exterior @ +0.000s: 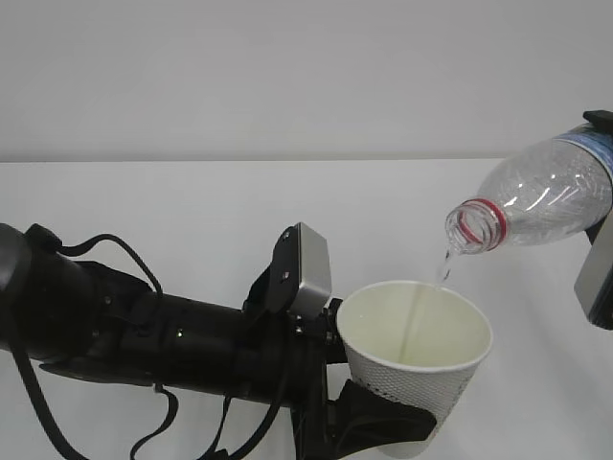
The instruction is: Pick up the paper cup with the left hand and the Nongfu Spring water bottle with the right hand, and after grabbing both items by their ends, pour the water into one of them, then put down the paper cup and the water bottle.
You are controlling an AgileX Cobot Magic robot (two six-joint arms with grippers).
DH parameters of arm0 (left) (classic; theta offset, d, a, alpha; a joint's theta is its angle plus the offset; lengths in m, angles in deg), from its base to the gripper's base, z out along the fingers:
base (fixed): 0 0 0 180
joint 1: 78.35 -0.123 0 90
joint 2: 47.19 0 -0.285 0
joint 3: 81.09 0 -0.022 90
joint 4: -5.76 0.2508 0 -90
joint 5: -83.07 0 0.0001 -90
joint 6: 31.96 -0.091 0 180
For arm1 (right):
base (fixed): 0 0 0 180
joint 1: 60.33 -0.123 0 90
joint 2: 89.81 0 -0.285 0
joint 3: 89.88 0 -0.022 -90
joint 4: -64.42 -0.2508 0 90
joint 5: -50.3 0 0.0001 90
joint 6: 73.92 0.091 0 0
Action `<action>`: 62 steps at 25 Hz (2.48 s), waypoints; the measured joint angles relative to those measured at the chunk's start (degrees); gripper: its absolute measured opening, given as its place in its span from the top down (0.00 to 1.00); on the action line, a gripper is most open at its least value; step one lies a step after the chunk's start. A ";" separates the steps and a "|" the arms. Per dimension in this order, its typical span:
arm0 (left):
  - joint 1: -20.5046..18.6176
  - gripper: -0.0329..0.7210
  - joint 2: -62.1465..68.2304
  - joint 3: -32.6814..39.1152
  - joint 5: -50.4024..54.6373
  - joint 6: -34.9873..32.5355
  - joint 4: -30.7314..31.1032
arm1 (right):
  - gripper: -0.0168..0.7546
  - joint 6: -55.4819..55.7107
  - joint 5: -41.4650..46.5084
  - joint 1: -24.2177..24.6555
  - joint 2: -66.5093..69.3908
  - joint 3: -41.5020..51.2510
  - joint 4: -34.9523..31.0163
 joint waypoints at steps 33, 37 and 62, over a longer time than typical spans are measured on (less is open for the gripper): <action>0.00 0.26 0.00 0.00 0.00 0.00 -0.07 | 0.33 -0.07 -0.30 0.00 0.00 -0.43 0.00; 0.00 0.26 0.00 0.00 0.10 0.00 -0.07 | 0.33 -0.07 -0.40 0.00 0.00 -0.43 -0.02; 0.00 0.26 0.00 0.00 0.21 0.09 -0.12 | 0.33 -0.07 -0.40 0.00 0.00 -0.54 -0.12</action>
